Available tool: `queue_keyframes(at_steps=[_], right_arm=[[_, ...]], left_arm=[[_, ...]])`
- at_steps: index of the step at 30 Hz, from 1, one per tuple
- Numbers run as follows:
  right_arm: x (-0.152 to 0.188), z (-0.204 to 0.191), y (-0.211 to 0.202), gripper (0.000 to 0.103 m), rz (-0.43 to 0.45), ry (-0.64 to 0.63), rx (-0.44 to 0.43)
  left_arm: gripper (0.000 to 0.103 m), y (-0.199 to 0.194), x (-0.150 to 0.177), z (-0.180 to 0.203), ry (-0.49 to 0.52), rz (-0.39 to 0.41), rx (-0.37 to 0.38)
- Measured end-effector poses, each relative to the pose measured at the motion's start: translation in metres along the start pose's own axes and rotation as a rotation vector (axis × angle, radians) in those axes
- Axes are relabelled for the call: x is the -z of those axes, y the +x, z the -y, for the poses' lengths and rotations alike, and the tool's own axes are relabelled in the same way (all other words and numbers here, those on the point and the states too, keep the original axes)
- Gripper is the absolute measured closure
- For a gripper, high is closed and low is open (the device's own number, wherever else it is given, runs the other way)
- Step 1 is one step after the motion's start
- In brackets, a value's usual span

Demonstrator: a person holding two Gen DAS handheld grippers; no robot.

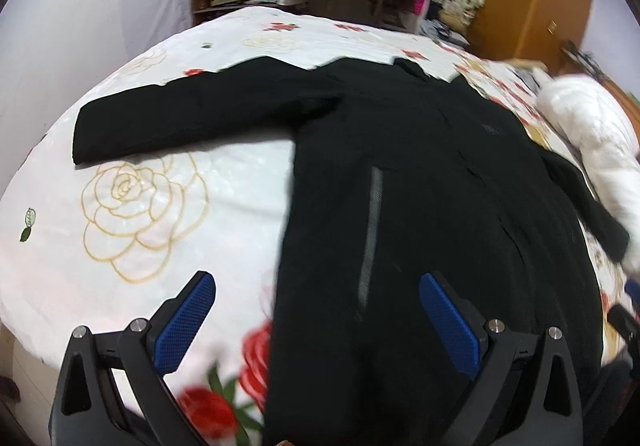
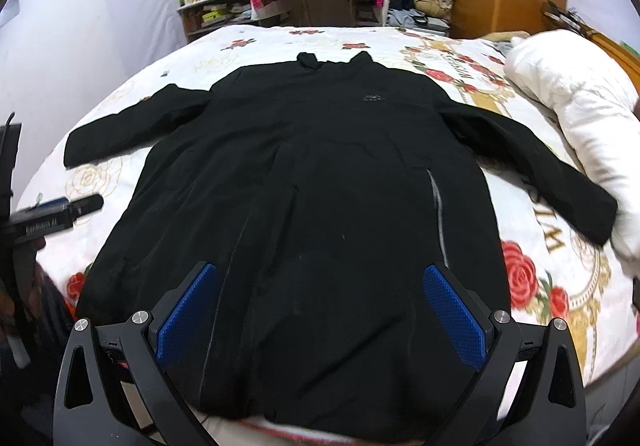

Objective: Fold large clothes
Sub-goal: 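Grasp the coat sleeve nearest the left tool and fold it across the body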

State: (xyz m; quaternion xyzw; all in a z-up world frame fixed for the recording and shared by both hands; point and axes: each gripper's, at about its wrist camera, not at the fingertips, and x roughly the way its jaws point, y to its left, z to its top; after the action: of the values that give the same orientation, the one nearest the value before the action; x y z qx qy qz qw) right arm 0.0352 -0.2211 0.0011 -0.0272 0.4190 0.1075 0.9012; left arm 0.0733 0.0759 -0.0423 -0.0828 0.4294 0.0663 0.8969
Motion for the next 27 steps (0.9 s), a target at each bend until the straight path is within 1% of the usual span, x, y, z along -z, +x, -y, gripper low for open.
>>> queue_keyframes(at_steps=[7,10,12,13,16,20,21,22,27], right_arm=[[-0.025,-0.008,0.033,0.000,-0.006,-0.014,-0.040],[-0.035,-0.009,0.047,0.000,-0.008,-0.025,-0.047],[-0.039,-0.011,0.054,0.000,-0.009,-0.030,-0.051],[-0.042,-0.012,0.058,0.000,-0.011,-0.034,-0.052],[-0.050,-0.013,0.067,0.000,-0.010,-0.045,-0.065],[-0.061,-0.016,0.081,0.000,-0.016,-0.066,-0.071],[-0.063,-0.017,0.085,0.000,-0.018,-0.073,-0.071],[-0.066,-0.018,0.088,0.000,-0.019,-0.080,-0.071],[-0.077,-0.023,0.105,0.000,-0.019,-0.107,-0.067]], left_arm=[[0.000,0.033,-0.033,-0.045,-0.101,0.028,-0.047],[0.004,0.049,-0.045,-0.064,-0.155,0.017,-0.038],[0.011,0.060,-0.052,-0.076,-0.177,0.011,-0.060],[0.012,0.066,-0.055,-0.083,-0.188,0.007,-0.064],[0.012,0.083,-0.063,-0.102,-0.234,-0.006,-0.072],[0.012,0.104,-0.071,-0.127,-0.316,-0.018,-0.047],[0.012,0.108,-0.073,-0.134,-0.336,-0.021,-0.050],[0.012,0.112,-0.075,-0.141,-0.359,-0.020,-0.064],[0.013,0.130,-0.084,-0.172,-0.463,0.009,-0.072]])
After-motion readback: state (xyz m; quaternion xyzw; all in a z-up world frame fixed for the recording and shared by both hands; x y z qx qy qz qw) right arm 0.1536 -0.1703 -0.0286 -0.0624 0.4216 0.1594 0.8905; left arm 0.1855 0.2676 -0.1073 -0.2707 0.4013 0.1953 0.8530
